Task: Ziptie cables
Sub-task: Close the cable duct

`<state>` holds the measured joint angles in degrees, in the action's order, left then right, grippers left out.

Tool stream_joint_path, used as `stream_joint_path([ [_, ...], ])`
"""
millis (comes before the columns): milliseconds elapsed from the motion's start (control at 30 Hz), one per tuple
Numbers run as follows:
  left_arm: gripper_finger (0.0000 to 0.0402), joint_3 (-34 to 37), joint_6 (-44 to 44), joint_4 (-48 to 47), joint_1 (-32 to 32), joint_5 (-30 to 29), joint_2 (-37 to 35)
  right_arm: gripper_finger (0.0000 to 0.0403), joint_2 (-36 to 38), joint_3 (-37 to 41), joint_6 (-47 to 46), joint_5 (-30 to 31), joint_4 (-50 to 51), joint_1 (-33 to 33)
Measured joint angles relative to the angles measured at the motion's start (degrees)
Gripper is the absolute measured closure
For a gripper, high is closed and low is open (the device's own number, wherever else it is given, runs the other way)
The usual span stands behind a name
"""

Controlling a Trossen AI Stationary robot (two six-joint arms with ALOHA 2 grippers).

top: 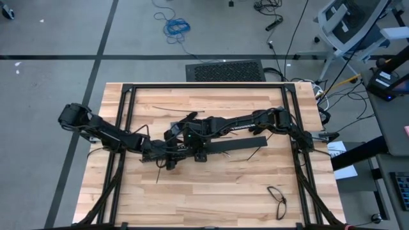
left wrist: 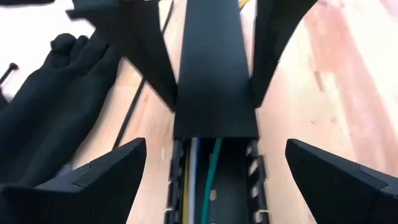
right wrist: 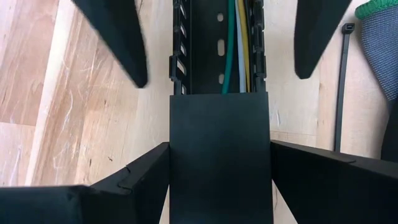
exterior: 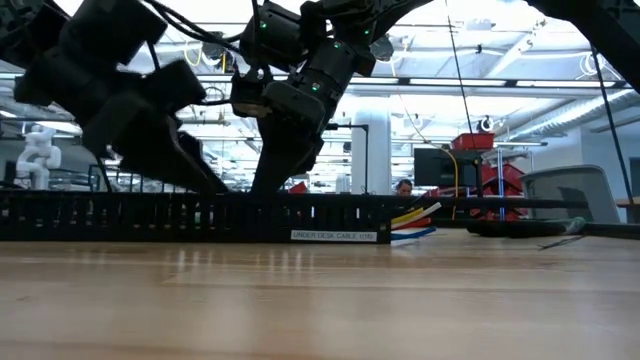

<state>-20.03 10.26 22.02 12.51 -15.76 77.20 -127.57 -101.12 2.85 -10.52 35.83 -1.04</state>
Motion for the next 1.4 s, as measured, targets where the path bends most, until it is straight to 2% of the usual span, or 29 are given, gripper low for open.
stream_joint_path([
  [267,0.0022,0.0,2.9,1.8,0.0,-1.0,6.0,0.0154,0.0,0.0,0.0,0.0,0.0,0.0],
  [800,0.0026,0.0,2.4,3.0,0.0,-2.4,4.4,0.0154,0.0,0.0,0.9,-0.1,0.1,0.0],
  [1100,0.006,0.0,3.0,1.1,0.7,-2.8,4.4,0.0154,0.0,0.0,0.9,0.0,0.1,-0.1],
  [1400,0.0064,0.0,6.0,-5.1,1.8,-1.4,4.4,0.0154,0.0,0.0,1.3,0.0,0.2,-0.1],
])
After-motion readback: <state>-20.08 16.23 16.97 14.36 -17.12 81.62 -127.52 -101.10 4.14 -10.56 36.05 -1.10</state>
